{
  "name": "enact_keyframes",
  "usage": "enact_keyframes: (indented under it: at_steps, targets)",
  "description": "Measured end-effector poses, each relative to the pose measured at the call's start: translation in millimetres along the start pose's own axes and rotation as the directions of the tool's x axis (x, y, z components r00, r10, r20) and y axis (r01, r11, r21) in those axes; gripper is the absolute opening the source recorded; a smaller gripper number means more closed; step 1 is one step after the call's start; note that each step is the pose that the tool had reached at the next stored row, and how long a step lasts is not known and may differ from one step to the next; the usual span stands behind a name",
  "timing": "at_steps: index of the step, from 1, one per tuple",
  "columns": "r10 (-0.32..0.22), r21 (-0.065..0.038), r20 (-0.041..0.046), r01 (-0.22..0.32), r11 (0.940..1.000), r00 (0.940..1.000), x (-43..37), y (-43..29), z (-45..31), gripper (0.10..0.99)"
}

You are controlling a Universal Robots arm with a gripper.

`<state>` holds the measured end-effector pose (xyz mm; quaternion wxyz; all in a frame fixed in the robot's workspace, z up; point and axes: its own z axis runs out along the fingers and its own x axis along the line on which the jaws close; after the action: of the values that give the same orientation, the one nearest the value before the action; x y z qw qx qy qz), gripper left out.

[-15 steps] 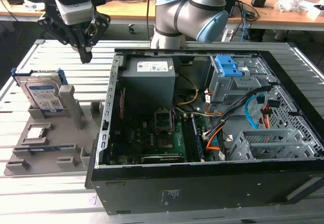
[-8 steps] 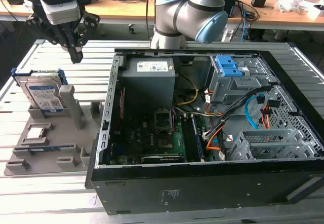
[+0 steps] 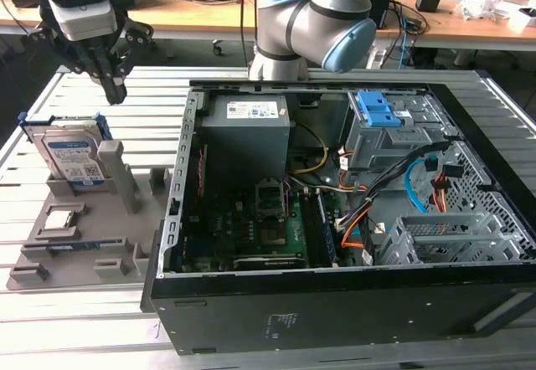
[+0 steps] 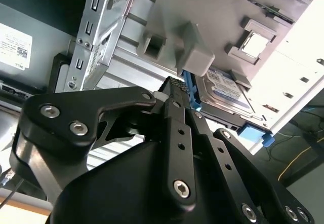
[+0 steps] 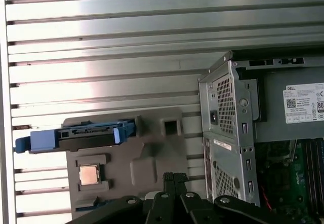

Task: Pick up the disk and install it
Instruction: 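Reach for the disk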

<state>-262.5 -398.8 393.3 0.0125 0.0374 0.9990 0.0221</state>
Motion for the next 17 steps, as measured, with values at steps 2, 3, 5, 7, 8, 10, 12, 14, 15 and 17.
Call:
enact_keyframes:
  at_steps: [2,3,5,7,8,10,12,14,15,17]
  targets:
    - [0.0,0.0,0.0,0.0,1.0,1.0,6.3,-0.5,-0.2,0.106]
    - [0.0,0.0,0.0,0.0,1.0,1.0,7.9,-0.6,-0.2,0.106]
    - [0.0,0.0,0.0,0.0,1.0,1.0,12.1,-0.9,-0.3,0.106]
    - [0.0,0.0,0.0,0.0,1.0,1.0,16.8,-1.2,-0.4,0.106]
    - [0.0,0.0,0.0,0.0,1.0,1.0,18.3,-1.4,-0.5,0.106]
    - [0.0,0.0,0.0,0.0,1.0,1.0,22.0,-1.7,-0.6,0.106]
    - [0.0,0.0,0.0,0.0,1.0,1.0,27.2,-2.0,-0.7,0.106]
    - [0.0,0.0,0.0,0.0,1.0,1.0,30.4,-2.3,-0.8,0.106]
    - [0.0,0.0,0.0,0.0,1.0,1.0,32.3,-2.4,-0.9,0.106]
    - [0.0,0.0,0.0,0.0,1.0,1.0,36.8,-2.7,-1.0,0.106]
